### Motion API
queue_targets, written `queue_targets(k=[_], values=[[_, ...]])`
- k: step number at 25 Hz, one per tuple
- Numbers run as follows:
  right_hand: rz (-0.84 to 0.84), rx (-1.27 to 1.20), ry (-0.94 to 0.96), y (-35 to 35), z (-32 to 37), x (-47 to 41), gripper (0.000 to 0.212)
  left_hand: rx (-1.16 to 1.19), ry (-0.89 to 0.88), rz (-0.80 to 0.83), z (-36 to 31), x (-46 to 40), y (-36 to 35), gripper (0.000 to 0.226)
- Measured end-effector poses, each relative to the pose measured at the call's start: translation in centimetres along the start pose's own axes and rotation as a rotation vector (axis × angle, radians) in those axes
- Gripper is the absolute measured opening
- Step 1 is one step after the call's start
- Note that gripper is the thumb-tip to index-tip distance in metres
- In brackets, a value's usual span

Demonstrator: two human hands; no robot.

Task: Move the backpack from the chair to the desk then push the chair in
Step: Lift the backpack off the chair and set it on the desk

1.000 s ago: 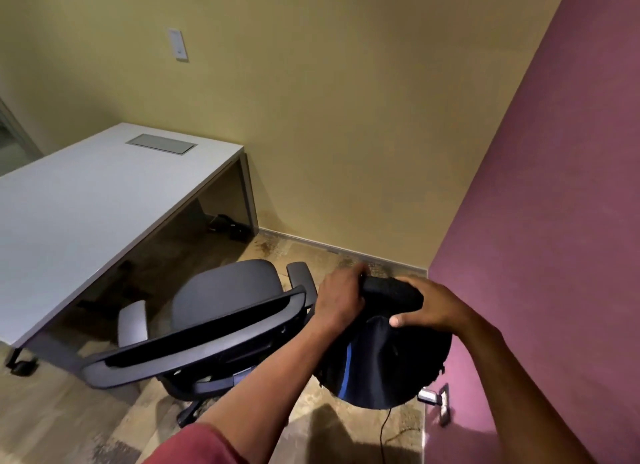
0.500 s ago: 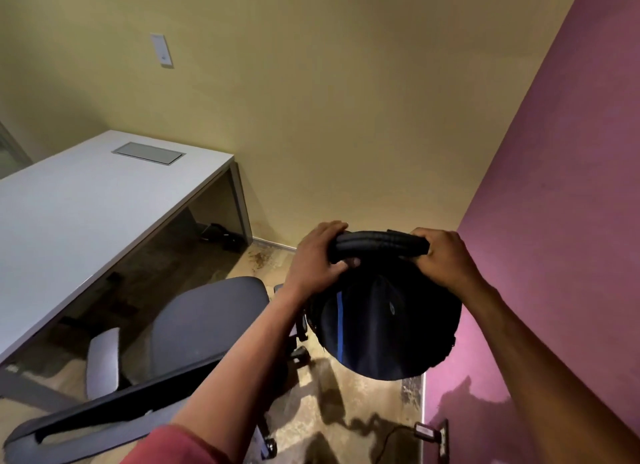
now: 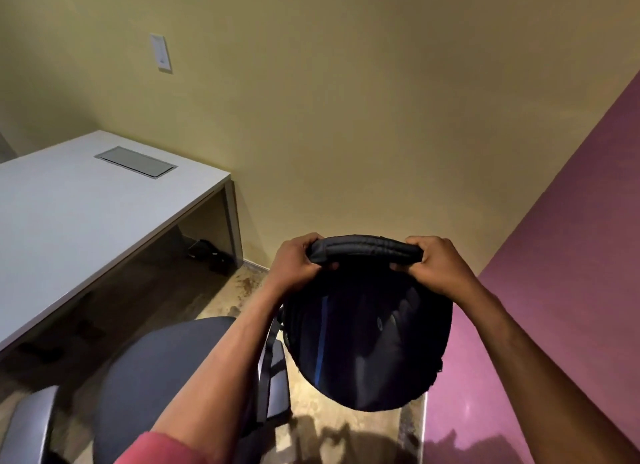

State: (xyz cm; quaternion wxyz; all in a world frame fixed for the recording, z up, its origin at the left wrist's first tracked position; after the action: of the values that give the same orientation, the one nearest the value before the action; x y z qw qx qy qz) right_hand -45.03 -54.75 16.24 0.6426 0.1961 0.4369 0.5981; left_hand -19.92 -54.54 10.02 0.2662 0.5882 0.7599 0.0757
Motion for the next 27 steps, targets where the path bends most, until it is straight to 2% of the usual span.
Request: queue_targets(k=[3,9,14,19,27], values=[[0.007,-0.005,0.002,-1.4,-0.4,-4.4,0.031,-0.033,0.027,-0.021,1.5,-4.0,-0.3,0.028],[0.044,-0.028,0.008,-4.5,-2.0,-12.4,0.017,-0.064,0.05,-0.082,2.9,-10.6,-0.6,0.028],[0.141,-0.088,0.068,-8.4,-2.3,-20.0,0.021,-0.134,0.084,-0.154,4.9,-15.8,-0.6,0.023],[0.248,-0.134,0.155,-12.4,-3.5,-28.2,0.013,-0.197,0.154,-0.247,8.0,-21.8,-1.0,0.022],[0.317,-0.21,0.274,-16.4,-3.4,-38.4,0.012,-0.231,0.212,-0.416,9.5,-28.1,-1.4,0.024]])
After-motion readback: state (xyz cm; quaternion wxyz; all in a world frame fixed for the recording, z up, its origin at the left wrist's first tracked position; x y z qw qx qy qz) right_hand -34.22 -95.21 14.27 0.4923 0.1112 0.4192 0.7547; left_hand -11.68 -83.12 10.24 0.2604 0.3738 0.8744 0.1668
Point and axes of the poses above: each hand's wrist, its own x-axis away from the middle knuckle, its own y-axis out of the back of the hand, z = x × y, the point moved 7 cm from there along -x, towards the middle knuckle, and after that the axes turned 13 degrees about -z, right-handed, at the moved point
